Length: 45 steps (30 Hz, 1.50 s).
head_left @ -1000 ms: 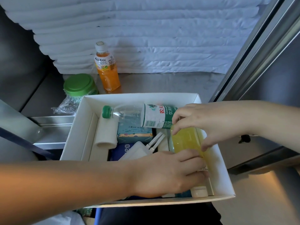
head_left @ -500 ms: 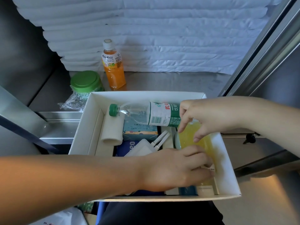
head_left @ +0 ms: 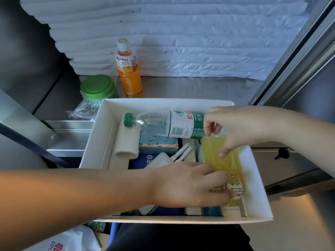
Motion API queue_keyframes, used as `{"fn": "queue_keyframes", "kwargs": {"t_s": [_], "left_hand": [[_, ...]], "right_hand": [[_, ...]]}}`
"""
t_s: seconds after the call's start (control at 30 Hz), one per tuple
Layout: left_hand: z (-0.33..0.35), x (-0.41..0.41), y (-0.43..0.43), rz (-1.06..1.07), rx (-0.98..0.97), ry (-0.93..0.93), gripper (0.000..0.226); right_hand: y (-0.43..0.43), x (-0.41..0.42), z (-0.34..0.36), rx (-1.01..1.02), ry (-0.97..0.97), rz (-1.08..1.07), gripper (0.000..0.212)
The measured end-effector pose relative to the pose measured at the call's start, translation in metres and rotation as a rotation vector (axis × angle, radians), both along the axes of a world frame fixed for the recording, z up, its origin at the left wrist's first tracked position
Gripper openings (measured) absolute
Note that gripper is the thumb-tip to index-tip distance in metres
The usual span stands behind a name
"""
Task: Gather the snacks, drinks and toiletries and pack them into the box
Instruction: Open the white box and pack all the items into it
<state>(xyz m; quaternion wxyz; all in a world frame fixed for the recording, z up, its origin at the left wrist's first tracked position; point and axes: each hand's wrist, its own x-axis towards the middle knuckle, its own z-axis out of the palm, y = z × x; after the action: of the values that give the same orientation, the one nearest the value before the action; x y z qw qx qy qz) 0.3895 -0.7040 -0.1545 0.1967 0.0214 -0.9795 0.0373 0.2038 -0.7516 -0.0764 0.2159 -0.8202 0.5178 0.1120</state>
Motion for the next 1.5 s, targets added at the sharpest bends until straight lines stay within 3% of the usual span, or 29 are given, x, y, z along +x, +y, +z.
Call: {"fn": "queue_keyframes", "kwargs": {"t_s": [0.33, 0.5, 0.63, 0.8, 1.17, 1.5], "left_hand": [[-0.005, -0.002, 0.002, -0.005, -0.009, 0.031, 0.020], [0.012, 0.011, -0.012, -0.029, -0.104, -0.184, 0.049], [0.023, 0.039, -0.025, 0.142, -0.139, -0.307, 0.057], [0.021, 0.055, -0.025, 0.255, -0.131, -0.478, 0.067], [0.001, 0.029, -0.008, 0.217, 0.218, -0.583, 0.080], [-0.009, 0.029, -0.011, 0.219, 0.201, -0.617, 0.088]], "right_hand": [[0.003, 0.004, -0.001, -0.008, 0.017, 0.021, 0.044], [0.007, -0.002, 0.006, -0.065, -0.010, 0.053, 0.033], [0.004, -0.003, 0.008, -0.174, -0.145, 0.040, 0.023], [0.000, 0.003, 0.001, -0.087, -0.013, 0.115, 0.028], [0.001, 0.006, -0.003, -0.198, 0.104, 0.116, 0.036], [0.002, 0.010, -0.002, -0.148, 0.087, 0.079, 0.034]]}}
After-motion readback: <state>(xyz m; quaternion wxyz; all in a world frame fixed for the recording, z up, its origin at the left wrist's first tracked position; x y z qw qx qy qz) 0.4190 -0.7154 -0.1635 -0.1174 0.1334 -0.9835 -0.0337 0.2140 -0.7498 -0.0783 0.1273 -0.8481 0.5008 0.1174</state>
